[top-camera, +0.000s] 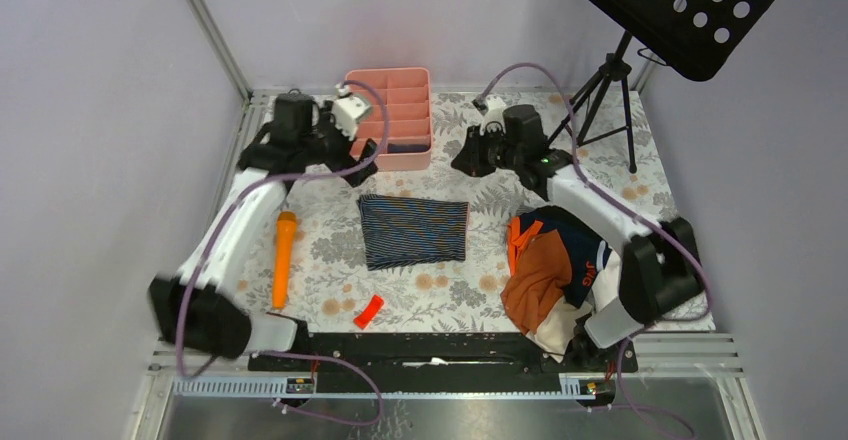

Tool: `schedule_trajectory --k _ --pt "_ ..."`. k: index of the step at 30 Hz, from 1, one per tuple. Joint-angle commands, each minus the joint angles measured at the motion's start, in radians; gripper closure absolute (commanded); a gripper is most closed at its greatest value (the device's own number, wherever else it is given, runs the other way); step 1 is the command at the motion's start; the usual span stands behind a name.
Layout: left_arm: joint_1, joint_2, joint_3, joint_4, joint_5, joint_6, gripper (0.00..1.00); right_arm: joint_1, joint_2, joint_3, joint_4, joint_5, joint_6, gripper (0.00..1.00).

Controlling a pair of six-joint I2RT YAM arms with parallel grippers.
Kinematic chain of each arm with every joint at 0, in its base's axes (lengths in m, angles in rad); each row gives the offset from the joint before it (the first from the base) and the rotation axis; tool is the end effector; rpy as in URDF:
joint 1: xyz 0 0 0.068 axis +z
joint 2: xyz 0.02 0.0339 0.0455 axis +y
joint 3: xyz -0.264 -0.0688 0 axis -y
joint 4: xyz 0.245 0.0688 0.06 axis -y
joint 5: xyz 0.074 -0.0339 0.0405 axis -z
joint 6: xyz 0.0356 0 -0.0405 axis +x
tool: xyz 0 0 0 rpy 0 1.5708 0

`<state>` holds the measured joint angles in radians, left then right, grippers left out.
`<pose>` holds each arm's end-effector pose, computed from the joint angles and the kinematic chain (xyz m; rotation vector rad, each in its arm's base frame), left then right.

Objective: Roll the underwear
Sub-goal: Fold the underwear at the center of the board.

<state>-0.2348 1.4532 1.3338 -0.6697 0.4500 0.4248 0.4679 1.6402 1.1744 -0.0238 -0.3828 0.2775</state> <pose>0.3019 -0.0881 0.3308 0.9466 2.0980 -0.4325 0.3319 0.1826 0.2701 -0.4466 2.0854 0.8453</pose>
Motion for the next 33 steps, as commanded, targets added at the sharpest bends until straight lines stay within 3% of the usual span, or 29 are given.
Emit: schedule_trajectory --k 1,3,4,5,7,9,12,16,20,33 --pt "-0.008 -0.225 -0.182 0.316 0.038 -0.236 0.01 -0.005 -0.257 -0.115 0.03 -0.134 -0.381 0.69" --pt "-0.014 -0.241 -0.2 0.329 0.064 -0.279 0.01 -0.005 -0.365 -0.278 0.098 -0.165 -0.493 0.46" --pt "-0.018 -0.229 -0.19 0.3 0.089 -0.262 0.01 -0.004 -0.403 -0.328 0.097 -0.173 -0.55 0.41" --pt "-0.018 -0.211 -0.178 0.256 0.129 -0.221 0.07 -0.001 -0.426 -0.361 0.066 -0.177 -0.605 0.4" --pt "-0.018 -0.167 -0.157 0.118 0.204 -0.084 0.28 0.004 -0.431 -0.385 -0.049 -0.219 -0.732 0.42" --pt "-0.018 -0.155 -0.19 0.052 0.182 -0.02 0.36 0.024 -0.409 -0.376 -0.197 -0.257 -0.913 0.52" --pt "-0.016 -0.221 -0.29 0.085 0.126 -0.01 0.35 0.123 -0.423 -0.444 -0.216 -0.173 -1.082 0.57" --pt "-0.016 -0.284 -0.366 0.196 0.123 -0.172 0.3 0.214 -0.451 -0.564 -0.093 -0.115 -1.172 0.57" --pt "0.021 -0.306 -0.422 0.252 0.149 -0.264 0.05 0.265 -0.394 -0.583 -0.05 -0.09 -1.211 0.57" --pt "0.028 -0.309 -0.438 0.221 0.144 -0.237 0.05 0.273 -0.213 -0.507 0.051 -0.085 -1.226 0.56"
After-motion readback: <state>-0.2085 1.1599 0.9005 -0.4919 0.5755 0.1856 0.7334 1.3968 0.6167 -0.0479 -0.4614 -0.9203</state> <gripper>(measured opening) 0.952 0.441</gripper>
